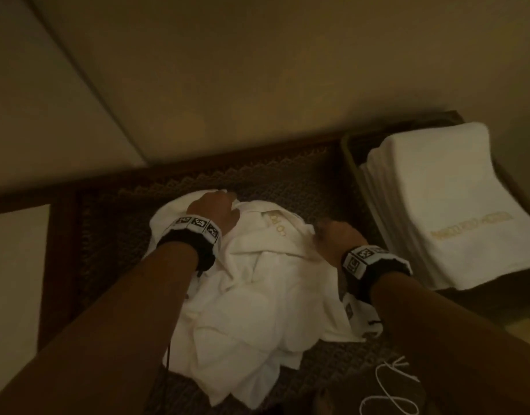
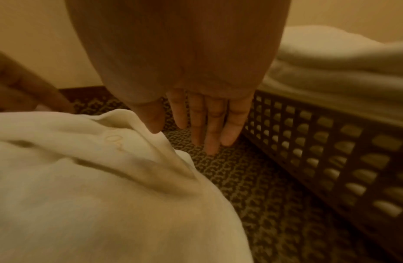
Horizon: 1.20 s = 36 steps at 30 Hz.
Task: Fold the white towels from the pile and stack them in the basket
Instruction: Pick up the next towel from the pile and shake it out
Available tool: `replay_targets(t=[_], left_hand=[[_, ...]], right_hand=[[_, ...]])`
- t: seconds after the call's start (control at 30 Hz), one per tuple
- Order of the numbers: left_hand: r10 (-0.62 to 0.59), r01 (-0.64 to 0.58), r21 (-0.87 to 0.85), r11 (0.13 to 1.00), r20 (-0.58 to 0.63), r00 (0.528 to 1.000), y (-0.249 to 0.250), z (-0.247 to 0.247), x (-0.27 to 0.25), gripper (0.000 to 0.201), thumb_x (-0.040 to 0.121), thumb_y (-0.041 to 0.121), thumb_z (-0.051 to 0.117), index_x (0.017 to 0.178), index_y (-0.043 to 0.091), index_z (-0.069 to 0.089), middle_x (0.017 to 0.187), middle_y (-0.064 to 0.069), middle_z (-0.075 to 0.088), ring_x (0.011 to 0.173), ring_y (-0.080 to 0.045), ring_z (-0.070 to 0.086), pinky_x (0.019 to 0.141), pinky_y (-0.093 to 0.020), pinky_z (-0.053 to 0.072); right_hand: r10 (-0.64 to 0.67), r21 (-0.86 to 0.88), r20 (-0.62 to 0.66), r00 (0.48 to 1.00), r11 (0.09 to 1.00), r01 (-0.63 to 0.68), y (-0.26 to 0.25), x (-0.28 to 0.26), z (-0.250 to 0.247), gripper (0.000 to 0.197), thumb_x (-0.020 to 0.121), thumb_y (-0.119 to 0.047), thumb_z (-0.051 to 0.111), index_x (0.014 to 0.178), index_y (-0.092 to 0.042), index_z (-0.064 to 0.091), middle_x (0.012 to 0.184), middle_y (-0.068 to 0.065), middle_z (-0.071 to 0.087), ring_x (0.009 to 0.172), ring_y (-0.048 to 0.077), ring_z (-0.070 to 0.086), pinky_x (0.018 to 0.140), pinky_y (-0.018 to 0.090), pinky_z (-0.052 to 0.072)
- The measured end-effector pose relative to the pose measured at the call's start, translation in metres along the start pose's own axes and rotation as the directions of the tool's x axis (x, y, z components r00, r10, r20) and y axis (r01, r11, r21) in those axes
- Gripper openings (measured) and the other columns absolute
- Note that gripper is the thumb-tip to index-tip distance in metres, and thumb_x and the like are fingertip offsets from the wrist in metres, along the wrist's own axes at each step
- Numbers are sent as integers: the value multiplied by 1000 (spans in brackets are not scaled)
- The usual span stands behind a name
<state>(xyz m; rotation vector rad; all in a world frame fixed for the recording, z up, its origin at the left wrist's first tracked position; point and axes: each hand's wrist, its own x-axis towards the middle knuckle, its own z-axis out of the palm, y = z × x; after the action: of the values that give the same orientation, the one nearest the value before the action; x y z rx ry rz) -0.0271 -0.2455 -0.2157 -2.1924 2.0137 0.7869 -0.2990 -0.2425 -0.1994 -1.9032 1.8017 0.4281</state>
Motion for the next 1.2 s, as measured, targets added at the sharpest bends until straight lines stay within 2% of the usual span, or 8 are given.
replay_targets(t=[0.13, 0.23, 0.37, 0.6, 0.83, 0.97, 1.1, 1.2], left_hand=[[17, -14, -97, 995, 30, 999, -8, 29, 5, 45, 98, 46, 45, 137, 24, 52, 139, -6, 54, 124, -27, 51, 103, -36, 42], [-21, 3, -317, 949, -53, 998, -10, 27, -2, 18, 99, 37, 51, 103, 23, 61, 111, -8, 64, 105, -25, 58, 85, -28, 41], [-115, 14, -576, 817, -140, 983, -11, 1, -24, 21, 101, 30, 50, 106, 14, 65, 118, -10, 64, 109, -27, 57, 90, -30, 42], [-171, -114, -684, 721, -334, 927, 18, -85, -89, 20, 97, 23, 54, 83, 12, 63, 84, -4, 62, 83, -22, 57, 76, -34, 41], [-76, -212, -401, 891, -593, 802, 48, -194, -218, 25, 94, 26, 56, 75, 11, 60, 75, -7, 59, 76, -27, 55, 67, -34, 38], [5, -168, -206, 964, -616, 788, 71, -235, -295, 23, 98, 30, 53, 75, 25, 55, 81, 0, 59, 83, -27, 58, 74, -36, 42], [-47, -54, -115, 992, -729, 683, 80, -264, -363, 32, 98, 37, 53, 115, 14, 67, 114, -12, 66, 109, -33, 59, 94, -42, 45], [-59, -3, -76, 997, -797, 601, 67, -285, -410, 28, 98, 39, 50, 104, 16, 65, 101, -3, 63, 100, -32, 60, 88, -45, 47]], right_hand=[[44, 185, 48, 998, 981, -53, -2, 24, 21, 41, 90, -39, 57, 126, -19, 55, 129, 10, 58, 116, 31, 56, 89, 32, 43], [59, 247, 62, 996, 966, -72, -12, 28, 33, 51, 89, -40, 63, 135, -21, 52, 137, 8, 54, 124, 29, 52, 99, 31, 40], [37, 321, -118, 992, 947, 2, -24, 12, 15, 28, 93, -28, 56, 118, -17, 62, 116, 10, 63, 109, 31, 59, 90, 35, 47], [-136, 469, -390, 910, 822, 324, -37, -43, -82, 13, 97, -24, 54, 97, -12, 58, 92, 7, 61, 84, 24, 55, 71, 29, 38], [-473, 72, -391, 789, 839, 539, -26, -143, -179, 13, 89, -33, 67, 88, -20, 66, 77, -1, 59, 76, 21, 59, 63, 26, 37], [-490, 5, -458, 742, 833, 553, -18, -185, -210, 15, 89, -36, 66, 82, -22, 63, 76, -1, 59, 76, 22, 59, 66, 30, 44], [-519, -52, -517, 681, 813, 581, -23, -222, -235, 15, 89, -37, 65, 85, -22, 67, 78, 1, 62, 76, 22, 59, 65, 29, 43], [-535, -73, -553, 639, 795, 602, -30, -245, -252, 16, 91, -33, 65, 91, -18, 70, 82, 4, 65, 77, 21, 59, 66, 27, 40]])
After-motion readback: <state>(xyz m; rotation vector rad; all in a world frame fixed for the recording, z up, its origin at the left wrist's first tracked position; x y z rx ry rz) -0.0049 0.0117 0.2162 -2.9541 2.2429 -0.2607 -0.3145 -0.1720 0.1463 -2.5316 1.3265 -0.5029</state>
